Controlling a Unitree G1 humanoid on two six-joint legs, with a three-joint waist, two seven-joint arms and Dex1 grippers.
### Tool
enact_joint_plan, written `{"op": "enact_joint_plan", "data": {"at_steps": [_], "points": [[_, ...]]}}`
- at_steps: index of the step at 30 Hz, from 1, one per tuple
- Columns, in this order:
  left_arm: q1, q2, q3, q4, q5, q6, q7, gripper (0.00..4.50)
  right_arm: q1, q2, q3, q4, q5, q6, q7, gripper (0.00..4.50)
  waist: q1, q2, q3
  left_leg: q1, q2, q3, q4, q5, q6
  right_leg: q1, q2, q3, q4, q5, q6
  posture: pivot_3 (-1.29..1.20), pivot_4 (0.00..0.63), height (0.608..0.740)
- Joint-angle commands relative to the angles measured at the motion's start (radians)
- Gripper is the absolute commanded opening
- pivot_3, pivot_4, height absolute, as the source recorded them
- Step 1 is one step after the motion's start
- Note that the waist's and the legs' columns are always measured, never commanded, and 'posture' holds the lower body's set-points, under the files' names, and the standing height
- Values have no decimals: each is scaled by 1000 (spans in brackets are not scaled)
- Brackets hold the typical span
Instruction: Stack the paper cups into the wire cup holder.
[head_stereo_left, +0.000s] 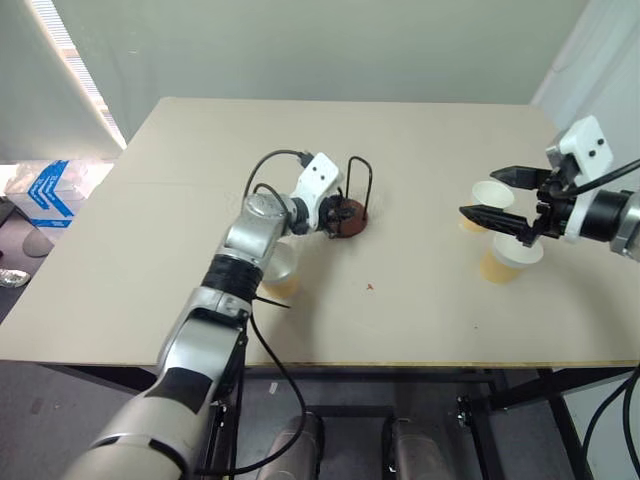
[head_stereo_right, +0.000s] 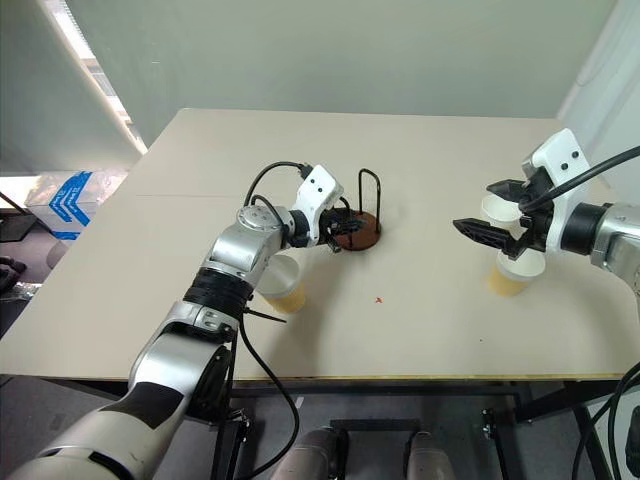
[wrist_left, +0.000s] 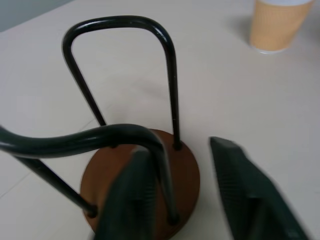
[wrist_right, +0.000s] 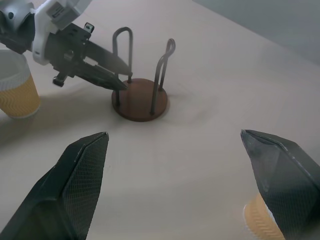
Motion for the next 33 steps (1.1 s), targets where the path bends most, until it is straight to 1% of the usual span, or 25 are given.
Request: {"op": "enact_joint_plan", "data": {"at_steps": [1, 2, 5, 11, 14, 19, 25, 27, 29, 30, 31, 33], "points": [[-20, 12, 0, -99, -31, 18, -81, 132, -12, -34, -47, -18, 11, -2, -1, 4500, 0, 0, 0, 0, 0, 0, 0, 0, 0, 0, 0, 0, 0, 0, 0, 0, 150, 740], [-16, 12, -5, -119, -36, 27, -100, 58, -10, -42, -49, -20, 11, -1, 3, 4500, 1, 0, 0, 0, 0, 0, 0, 0, 0, 0, 0, 0, 0, 0, 0, 0, 150, 740], [3, 7, -29, -194, -50, 55, -154, 58, 6, -79, -63, -36, 23, 5, 29, 4500, 4, 0, 0, -1, 0, 0, 0, 0, 0, 0, 0, 0, 0, -1, 0, 0, 150, 740], [75, 15, -116, -417, -114, 129, -308, 58, 55, -220, -168, -81, 125, 82, 139, 4500, 11, 0, 0, -3, -1, 0, 2, -1, -3, 0, -1, 1, 0, -3, 4, 0, 150, 740], [114, 16, -162, -478, -122, 130, -349, 58, 70, -274, -202, -90, 158, 105, 176, 4500, 11, 0, 0, -3, -1, 1, 2, -2, -6, 0, -1, 1, 0, -4, 5, 0, 150, 740], [145, -15, -223, -481, -110, 82, -370, 58, 120, -338, -240, -96, 175, 104, 230, 4500, 12, 0, 0, -2, -1, 1, 3, -5, -3, 1, -1, 1, 0, -5, 7, 0, 150, 740], [167, -20, -288, -410, -54, -54, -391, 58, 128, -348, -233, -101, 179, 86, 235, 4500, 12, 0, 0, -1, -1, 1, 5, -9, 4, 2, -1, 1, 1, -5, 8, 0, 150, 740], [169, -29, -294, -370, -25, -112, -365, 58, 130, -344, -228, -104, 179, 82, 232, 4500, 11, 0, 0, 1, 0, 1, 6, -9, 5, 4, -1, 1, 1, -6, 9, 0, 150, 740], [170, -28, -292, -356, -23, -136, -371, 626, 131, -340, -223, -104, 179, 77, 229, 4500, 11, 0, 0, 2, -1, 0, 7, -9, 5, 5, -1, 1, 1, -7, 8, 0, 150, 740], [171, -20, -291, -360, -22, -148, -383, 836, 130, -338, -218, -102, 179, 74, 228, 4500, 11, 0, 0, 1, -1, 0, 8, -10, 6, 6, -1, 1, 1, -9, 8, 0, 150, 740], [172, -13, -288, -365, -21, -158, -393, 1068, 128, -336, -214, -100, 179, 72, 227, 4500, 10, 0, 0, 1, -1, 1, 9, -10, 6, 6, -1, 1, 1, -12, 12, 0, 150, 740], [165, 2, -275, -367, -7, -185, -386, 1765, 125, -333, -204, -93, 176, 63, 227, 4500, 10, 0, 0, 1, -1, 1, 11, -10, 6, 6, -1, 1, 1, -12, 13, 0, 150, 740]]}}
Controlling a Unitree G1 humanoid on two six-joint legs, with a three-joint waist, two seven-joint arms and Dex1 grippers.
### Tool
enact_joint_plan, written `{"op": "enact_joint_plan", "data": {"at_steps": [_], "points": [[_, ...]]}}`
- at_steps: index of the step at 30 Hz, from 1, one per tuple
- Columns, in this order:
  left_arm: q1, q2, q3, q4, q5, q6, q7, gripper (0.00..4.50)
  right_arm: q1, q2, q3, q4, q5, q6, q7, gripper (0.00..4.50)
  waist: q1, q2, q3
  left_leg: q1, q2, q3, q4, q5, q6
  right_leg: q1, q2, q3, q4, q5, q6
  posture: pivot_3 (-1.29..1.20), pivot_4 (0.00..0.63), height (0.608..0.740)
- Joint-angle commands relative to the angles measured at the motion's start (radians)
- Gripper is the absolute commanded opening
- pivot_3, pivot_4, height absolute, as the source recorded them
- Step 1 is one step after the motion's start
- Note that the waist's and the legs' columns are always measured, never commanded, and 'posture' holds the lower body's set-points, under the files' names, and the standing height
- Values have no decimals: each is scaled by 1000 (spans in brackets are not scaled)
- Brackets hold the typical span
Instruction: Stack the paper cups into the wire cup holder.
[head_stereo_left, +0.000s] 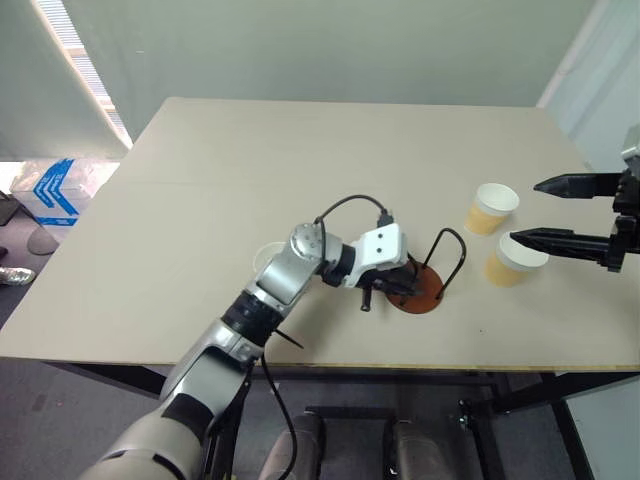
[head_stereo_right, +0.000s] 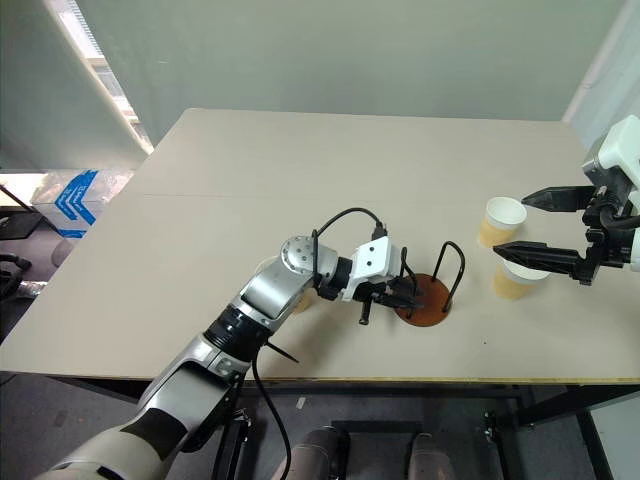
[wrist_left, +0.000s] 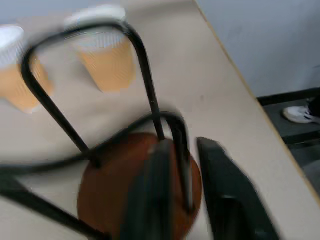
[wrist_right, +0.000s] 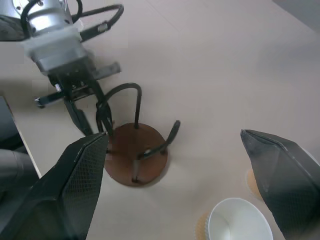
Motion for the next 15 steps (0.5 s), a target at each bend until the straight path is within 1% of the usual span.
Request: {"op": "enact_joint_plan", "data": {"at_steps": [1, 3, 4, 7, 10, 12, 14, 15], "points": [[-25, 30, 17, -13, 44, -86, 12, 2107, -13, -8, -1, 0, 3, -31, 1, 4500, 0, 0, 0, 0, 0, 0, 1, 0, 0, 0, 0, 0, 0, 0, 0, 0, 150, 740], [-43, 56, 32, 20, 90, -163, 52, 2827, -15, -9, 11, 10, -3, -45, 8, 4500, -1, 0, 0, 0, 0, 0, 3, -1, 1, 0, 0, 0, 1, 0, 0, 0, 150, 740], [-58, 65, 53, 39, 89, -177, 63, 2975, -22, -9, 23, 17, -7, -56, 9, 4500, -1, 0, 0, 0, 0, 0, 4, -2, 0, 0, 0, 0, 1, 0, 0, 0, 150, 740], [-92, 73, 102, 71, 72, -185, 84, 2975, -38, -10, 51, 42, -22, -88, 10, 4500, -1, 0, 0, -1, 0, 0, 5, -2, 1, 0, 0, 0, 1, 1, 0, 0, 150, 740], [-112, 93, 136, 45, 59, -184, 80, 2975, -71, -9, 103, 75, -52, -134, 15, 4500, -1, 0, 0, -1, 0, 0, 5, -2, 1, 1, 0, 0, 0, 3, -3, 0, 150, 740], [-114, 113, 156, -26, 25, -140, 49, 2975, -133, 11, 179, 122, -98, -182, 15, 4500, -1, 0, 0, -1, 0, 0, 5, -3, 1, 1, 0, 0, 0, 5, -8, 0, 150, 740], [-114, 132, 178, -81, -3, -98, 33, 2975, -205, 36, 268, 175, -163, -228, 18, 4500, -9, 0, 0, -2, 0, 1, 5, -4, 0, -1, 0, 0, 0, 6, -7, 0, 150, 740], [-114, 144, 195, -108, -24, -63, 25, 2975, -242, 47, 326, 209, -221, -270, 21, 4500, -12, 0, 0, -2, 0, 1, 5, -4, 0, 0, 0, 0, 0, 6, -6, 0, 150, 740]]}}
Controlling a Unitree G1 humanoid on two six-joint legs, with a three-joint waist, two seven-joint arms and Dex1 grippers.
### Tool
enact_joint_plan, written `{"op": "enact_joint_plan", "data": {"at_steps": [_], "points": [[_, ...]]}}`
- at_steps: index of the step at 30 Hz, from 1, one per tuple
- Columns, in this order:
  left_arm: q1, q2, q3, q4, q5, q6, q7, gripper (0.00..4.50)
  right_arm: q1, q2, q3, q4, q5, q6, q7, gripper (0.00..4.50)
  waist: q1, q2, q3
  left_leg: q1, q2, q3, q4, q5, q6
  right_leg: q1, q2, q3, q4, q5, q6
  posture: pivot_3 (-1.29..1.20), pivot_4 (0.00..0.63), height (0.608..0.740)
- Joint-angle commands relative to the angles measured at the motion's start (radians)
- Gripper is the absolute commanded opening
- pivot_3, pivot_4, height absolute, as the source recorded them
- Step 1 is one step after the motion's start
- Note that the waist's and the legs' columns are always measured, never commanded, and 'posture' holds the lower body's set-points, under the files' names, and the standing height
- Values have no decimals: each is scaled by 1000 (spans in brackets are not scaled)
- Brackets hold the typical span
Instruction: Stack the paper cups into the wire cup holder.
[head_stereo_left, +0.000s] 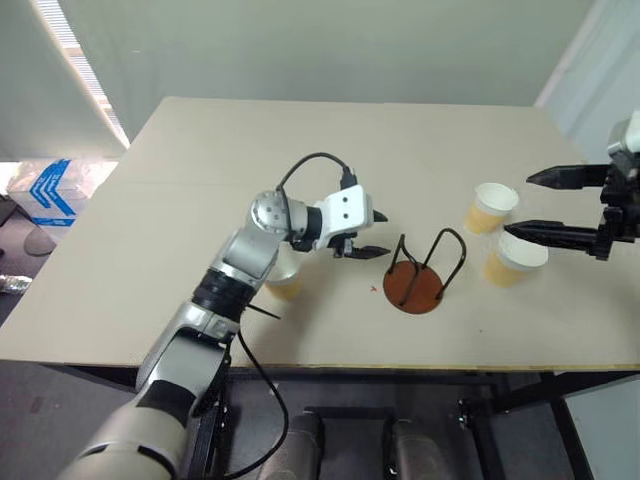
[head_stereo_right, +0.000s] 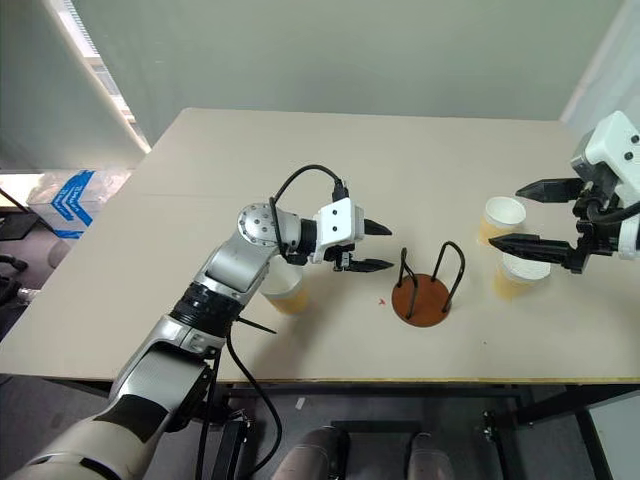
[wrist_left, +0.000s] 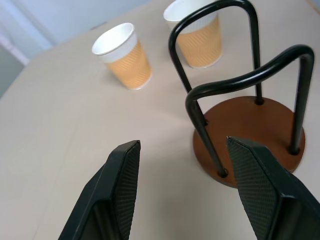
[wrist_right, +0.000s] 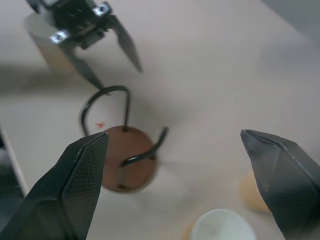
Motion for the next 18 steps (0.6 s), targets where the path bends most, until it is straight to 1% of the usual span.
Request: {"op": "enact_joint_plan", "data": {"at_steps": [1, 3, 6, 9, 12, 18], "points": [[-23, 35, 81, -126, -86, 100, -22, 2975, -116, 33, 154, 97, -157, -121, 14, 4500, -5, 0, 0, 1, 0, 0, 0, 0, 0, 0, 0, 0, 0, 1, 2, 0, 150, 740], [-24, 53, 131, -164, -137, 175, -9, 2975, -191, 68, 244, 176, -248, -179, 30, 4500, -7, 0, 0, 1, 1, 0, 0, -2, 2, 0, 0, 0, 1, 2, 3, 0, 150, 740], [-8, 97, 193, -204, -177, 240, 9, 2975, -287, 130, 342, 313, -364, -266, 57, 4500, -9, 1, 0, 2, 1, 0, -1, -2, 2, 0, 0, -1, 1, 3, 2, 0, 150, 740], [46, 147, 232, -265, -209, 283, 14, 2975, -363, 193, 406, 455, -458, -349, 82, 4500, -11, 1, 0, 2, 2, 0, 0, -2, 2, -1, 0, -1, 1, 4, 0, 0, 150, 740], [121, 199, 270, -351, -247, 328, 15, 2975, -444, 264, 468, 635, -569, -446, 86, 4500, -15, 2, 0, 3, 2, -1, -1, -2, 2, -1, 0, -1, 1, 1, -7, 0, 150, 740], [172, 241, 296, -421, -258, 376, 79, 2975, -550, 355, 547, 924, -740, -574, 91, 4500, -5, 2, 0, 2, 2, -3, -1, -1, 0, -2, 0, -3, 1, 4, -16, 0, 150, 740]]}}
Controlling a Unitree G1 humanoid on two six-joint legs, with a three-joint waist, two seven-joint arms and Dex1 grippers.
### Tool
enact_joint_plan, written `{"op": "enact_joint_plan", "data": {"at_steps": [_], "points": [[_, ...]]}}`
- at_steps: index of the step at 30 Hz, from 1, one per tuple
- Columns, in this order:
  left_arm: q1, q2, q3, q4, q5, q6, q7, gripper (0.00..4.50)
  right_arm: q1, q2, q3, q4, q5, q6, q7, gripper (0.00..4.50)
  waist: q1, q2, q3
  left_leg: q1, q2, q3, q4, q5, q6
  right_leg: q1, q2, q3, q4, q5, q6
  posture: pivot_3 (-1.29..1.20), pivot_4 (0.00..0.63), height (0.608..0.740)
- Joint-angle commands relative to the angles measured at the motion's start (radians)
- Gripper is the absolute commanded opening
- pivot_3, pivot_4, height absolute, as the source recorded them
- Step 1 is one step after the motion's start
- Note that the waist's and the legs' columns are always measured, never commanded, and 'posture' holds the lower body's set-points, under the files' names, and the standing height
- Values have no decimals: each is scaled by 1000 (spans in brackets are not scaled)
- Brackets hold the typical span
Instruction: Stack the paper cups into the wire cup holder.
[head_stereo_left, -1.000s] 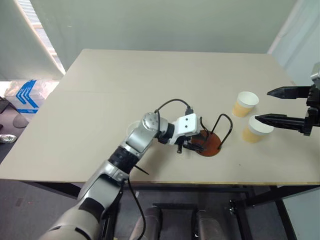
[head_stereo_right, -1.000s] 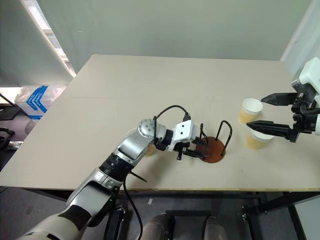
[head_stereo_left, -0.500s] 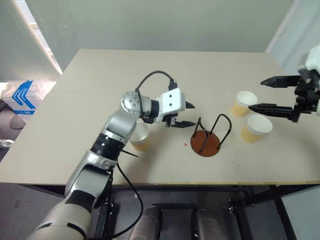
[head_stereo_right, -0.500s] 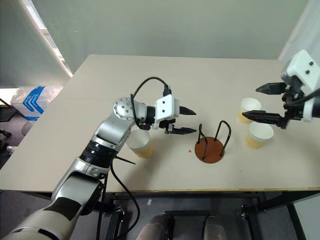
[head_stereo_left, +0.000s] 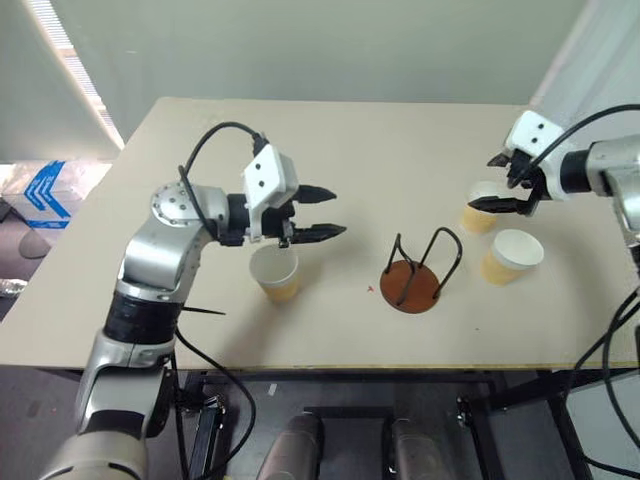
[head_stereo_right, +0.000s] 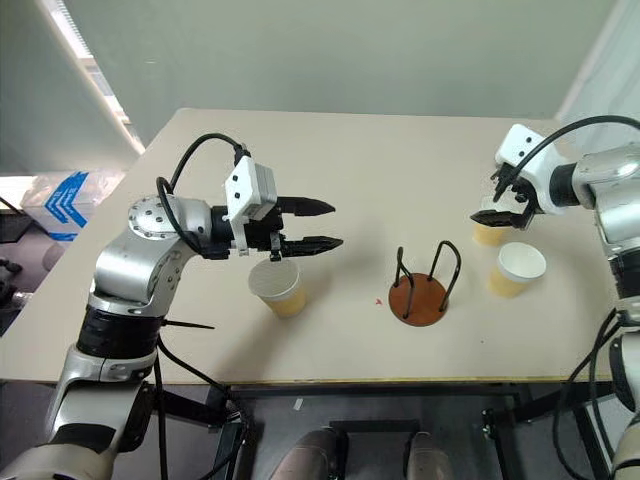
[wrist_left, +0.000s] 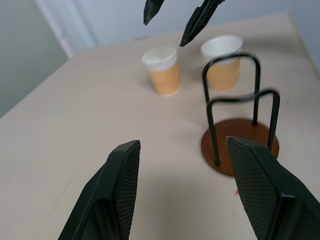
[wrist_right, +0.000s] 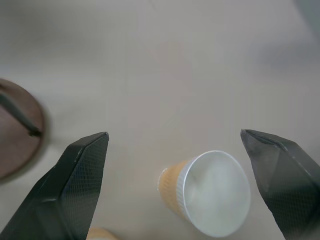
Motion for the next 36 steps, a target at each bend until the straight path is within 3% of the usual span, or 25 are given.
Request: {"op": "enact_joint_plan", "data": {"at_steps": [1, 10, 11, 15, 24, 30, 36], "points": [[-3, 16, 32, -61, -20, 17, 36, 2975, -67, 14, 21, 131, -100, -82, 5, 4500, 2, 0, 0, 0, 0, 0, 0, 0, -1, 0, 0, 0, 0, 0, -1, 0, 150, 740], [-6, 27, 20, -72, -26, 24, 70, 2975, -166, 114, 48, 428, -262, -226, -51, 4500, -3, 1, 0, 2, 0, 0, -4, 0, -5, -1, 0, 0, 0, 2, -5, 0, 150, 740], [-7, 28, 19, -71, -26, 23, 71, 3009, -171, 125, 44, 448, -268, -236, -59, 4315, -3, 1, 0, 2, 0, 0, -5, 0, -5, -2, 0, 0, 0, 2, -5, 0, 150, 740], [-9, 32, 14, -68, -24, 22, 73, 3015, -186, 160, 29, 507, -287, -261, -90, 3268, -3, 1, 0, 2, 1, 0, -10, 1, -7, -4, 0, 0, 0, 1, -7, 0, 150, 740], [-7, 53, 13, -64, -20, 25, 64, 3015, -183, 184, 15, 537, -297, -288, -87, 91, -3, 1, 0, 2, 2, 0, -15, 0, -9, -6, 0, -3, 0, -1, -11, 0, 150, 740], [35, 130, 50, -66, -53, 36, 13, 3015, -141, 105, -69, 289, -201, -207, 100, 38, -5, 2, 1, 1, 3, 0, -16, -3, -15, -6, 0, -3, 0, -3, -14, 0, 150, 740], [118, 236, 77, -119, -121, 28, -99, 3015, -5, -48, -184, -413, 9, 169, 337, 38, -5, 2, 1, 1, 3, 0, -16, 0, -22, -6, 1, -4, 0, -5, -16, 0, 150, 740]]}}
